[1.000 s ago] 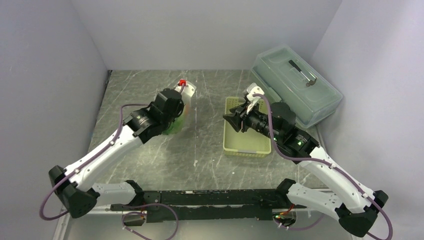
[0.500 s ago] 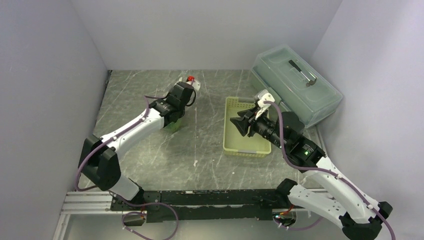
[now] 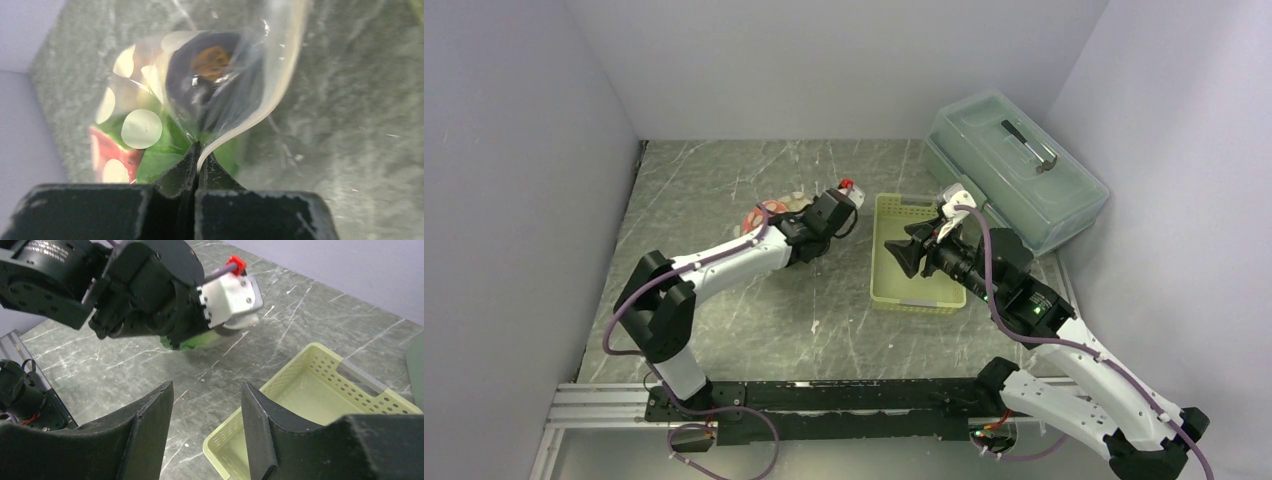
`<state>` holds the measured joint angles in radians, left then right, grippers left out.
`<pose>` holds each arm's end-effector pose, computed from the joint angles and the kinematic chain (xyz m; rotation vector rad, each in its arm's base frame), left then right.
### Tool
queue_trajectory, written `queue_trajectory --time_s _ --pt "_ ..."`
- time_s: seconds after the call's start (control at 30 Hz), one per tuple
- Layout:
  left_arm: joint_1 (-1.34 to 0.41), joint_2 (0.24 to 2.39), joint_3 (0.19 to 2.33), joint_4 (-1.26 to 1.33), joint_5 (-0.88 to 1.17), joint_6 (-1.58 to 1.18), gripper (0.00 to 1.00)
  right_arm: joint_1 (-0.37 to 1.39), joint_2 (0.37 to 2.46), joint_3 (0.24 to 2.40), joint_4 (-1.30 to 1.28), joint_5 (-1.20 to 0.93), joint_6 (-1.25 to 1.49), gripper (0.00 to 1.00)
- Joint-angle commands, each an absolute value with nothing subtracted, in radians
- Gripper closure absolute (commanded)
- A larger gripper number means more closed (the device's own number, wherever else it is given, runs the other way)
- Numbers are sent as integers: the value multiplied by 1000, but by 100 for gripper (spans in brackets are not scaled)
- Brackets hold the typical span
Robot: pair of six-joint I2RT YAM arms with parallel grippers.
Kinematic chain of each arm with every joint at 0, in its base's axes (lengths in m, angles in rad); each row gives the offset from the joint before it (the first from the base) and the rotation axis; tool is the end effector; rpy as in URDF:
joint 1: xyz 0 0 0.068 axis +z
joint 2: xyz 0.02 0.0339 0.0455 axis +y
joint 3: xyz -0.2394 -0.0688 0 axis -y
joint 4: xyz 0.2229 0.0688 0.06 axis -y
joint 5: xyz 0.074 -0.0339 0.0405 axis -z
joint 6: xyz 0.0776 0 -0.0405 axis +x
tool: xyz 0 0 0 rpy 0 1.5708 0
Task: Place the food in the zip-top bag and seal the zipper
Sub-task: Place the zipper food storage bag at the center of the board.
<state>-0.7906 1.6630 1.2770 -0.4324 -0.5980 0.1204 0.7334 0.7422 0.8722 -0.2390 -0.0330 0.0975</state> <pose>0.2882 -0.2291 0.2227 0.7359 2.1184 0.3588 0.1524 0.1408 0.3472 -0.5625 1.6276 0.6490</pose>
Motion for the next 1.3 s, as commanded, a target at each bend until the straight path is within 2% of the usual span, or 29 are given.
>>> queue_trajectory --time_s 0.0,0.4,0.47,0.63,0.9,1.07,1.13,1.17,1.27 --pt "-811 1695 1266 -474 -534 -40 97 729 727 873 -229 -17 119 43" --pt "-831 1611 1218 -510 -359 -172 62 727 755 855 -225 -7 173 31" --pt "-833 1582 1209 -511 -325 -188 57 725 760 850 -227 -3 196 25" --pt "-832 1497 1198 -511 -223 -219 49 724 759 840 -234 55 243 17" --pt "-832 1385 1199 -527 -115 -248 38 724 756 832 -262 128 334 14" --pt "-832 1309 1200 -558 -136 -263 23 724 778 871 -358 168 347 1" --pt "-832 1276 1202 -576 -148 -264 5 724 767 866 -368 187 351 0" --pt "-832 1261 1201 -584 -158 -267 1 724 759 857 -370 203 360 0" --pt "-833 1215 1207 -622 -200 -270 0 723 744 848 -388 274 406 0"
